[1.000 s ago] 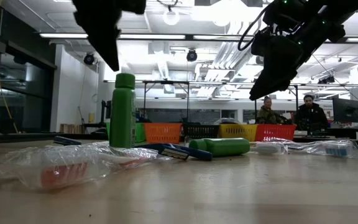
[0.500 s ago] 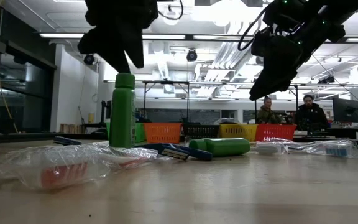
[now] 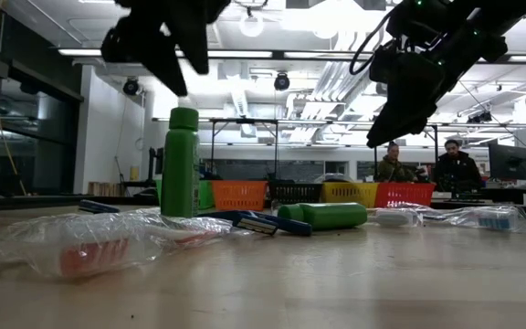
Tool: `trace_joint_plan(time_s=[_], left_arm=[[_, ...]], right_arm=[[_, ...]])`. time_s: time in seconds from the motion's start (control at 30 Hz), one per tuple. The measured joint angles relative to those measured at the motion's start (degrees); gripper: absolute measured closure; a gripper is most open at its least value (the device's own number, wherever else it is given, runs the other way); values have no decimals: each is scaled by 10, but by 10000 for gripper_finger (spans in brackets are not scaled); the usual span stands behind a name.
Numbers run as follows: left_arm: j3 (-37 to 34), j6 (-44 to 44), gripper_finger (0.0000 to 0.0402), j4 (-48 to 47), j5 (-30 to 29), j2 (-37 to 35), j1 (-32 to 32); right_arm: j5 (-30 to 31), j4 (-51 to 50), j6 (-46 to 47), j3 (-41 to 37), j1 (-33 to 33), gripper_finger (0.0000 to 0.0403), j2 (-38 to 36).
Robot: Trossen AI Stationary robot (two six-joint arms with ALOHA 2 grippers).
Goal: Pick & Place Travel size toiletries
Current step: Put the green shampoo bottle into the green bin
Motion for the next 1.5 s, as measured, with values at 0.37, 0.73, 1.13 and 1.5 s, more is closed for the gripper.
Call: trace_joint_plan(time_s=[0.37, 0.73, 1.13, 1.5], left_arm=[[153, 7, 220, -137, -10, 96, -14], [229, -2, 219, -239, -19, 162, -13], [222, 20, 170, -228, -27, 161, -13], [222, -131, 149, -256, -12, 161, -13]], right_arm=[[0, -6, -1, 0, 0, 247, 0], [-1, -24, -10, 0, 0, 247, 0], [0, -24, -11, 0, 0, 247, 0], [-1, -24, -15, 0, 0, 247, 0]])
